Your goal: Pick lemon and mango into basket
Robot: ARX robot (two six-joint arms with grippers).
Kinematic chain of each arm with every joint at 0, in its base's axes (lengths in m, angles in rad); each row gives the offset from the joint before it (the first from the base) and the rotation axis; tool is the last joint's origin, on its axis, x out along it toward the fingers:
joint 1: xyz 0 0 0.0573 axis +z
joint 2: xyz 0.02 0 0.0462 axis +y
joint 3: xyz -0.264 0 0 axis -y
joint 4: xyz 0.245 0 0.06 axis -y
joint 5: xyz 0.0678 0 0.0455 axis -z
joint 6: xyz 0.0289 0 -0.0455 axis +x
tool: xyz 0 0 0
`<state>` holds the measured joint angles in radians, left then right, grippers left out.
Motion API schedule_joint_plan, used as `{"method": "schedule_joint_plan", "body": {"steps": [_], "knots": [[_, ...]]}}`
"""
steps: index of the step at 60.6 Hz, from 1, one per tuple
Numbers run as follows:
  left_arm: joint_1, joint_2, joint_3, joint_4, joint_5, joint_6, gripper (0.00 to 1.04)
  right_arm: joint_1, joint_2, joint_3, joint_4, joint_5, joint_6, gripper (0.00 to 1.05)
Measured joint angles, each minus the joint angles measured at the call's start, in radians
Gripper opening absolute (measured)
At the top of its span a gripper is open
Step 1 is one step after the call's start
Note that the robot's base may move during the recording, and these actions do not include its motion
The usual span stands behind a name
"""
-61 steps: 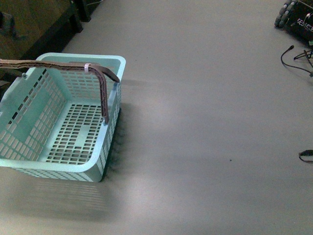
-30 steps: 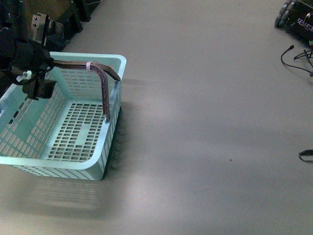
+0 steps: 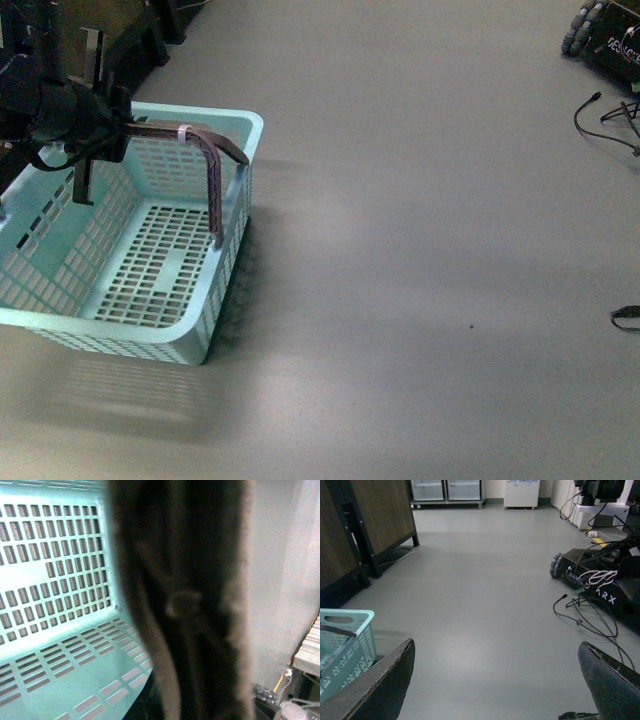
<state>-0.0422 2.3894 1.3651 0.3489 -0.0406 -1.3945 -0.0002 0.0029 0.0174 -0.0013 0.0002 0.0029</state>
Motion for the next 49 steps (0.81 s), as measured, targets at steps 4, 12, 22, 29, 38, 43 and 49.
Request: {"method": "schedule_joint_plan", "body": {"steps": [4, 12, 22, 29, 38, 43, 49], "knots": [[0.0, -0.031, -0.031, 0.002, 0.0, 0.014, 0.05, 0.0, 0.0, 0.0, 0.0, 0.0, 0.0, 0.96], [0.003, -0.124, -0.12, 0.005, 0.013, 0.01, 0.05, 0.0, 0.0, 0.0, 0.0, 0.0, 0.0, 0.96], [0.01, -0.313, -0.272, 0.013, 0.022, 0.008, 0.05, 0.0, 0.0, 0.0, 0.0, 0.0, 0.0, 0.96], [0.019, -0.478, -0.375, 0.012, 0.04, -0.014, 0.05, 0.0, 0.0, 0.0, 0.0, 0.0, 0.0, 0.96], [0.023, -0.719, -0.479, -0.03, 0.052, -0.045, 0.05, 0.0, 0.0, 0.0, 0.0, 0.0, 0.0, 0.96], [0.019, -0.837, -0.509, -0.079, 0.052, -0.062, 0.05, 0.0, 0.0, 0.0, 0.0, 0.0, 0.0, 0.96], [0.003, -1.004, -0.532, -0.159, 0.042, -0.083, 0.05, 0.0, 0.0, 0.0, 0.0, 0.0, 0.0, 0.96]]}}
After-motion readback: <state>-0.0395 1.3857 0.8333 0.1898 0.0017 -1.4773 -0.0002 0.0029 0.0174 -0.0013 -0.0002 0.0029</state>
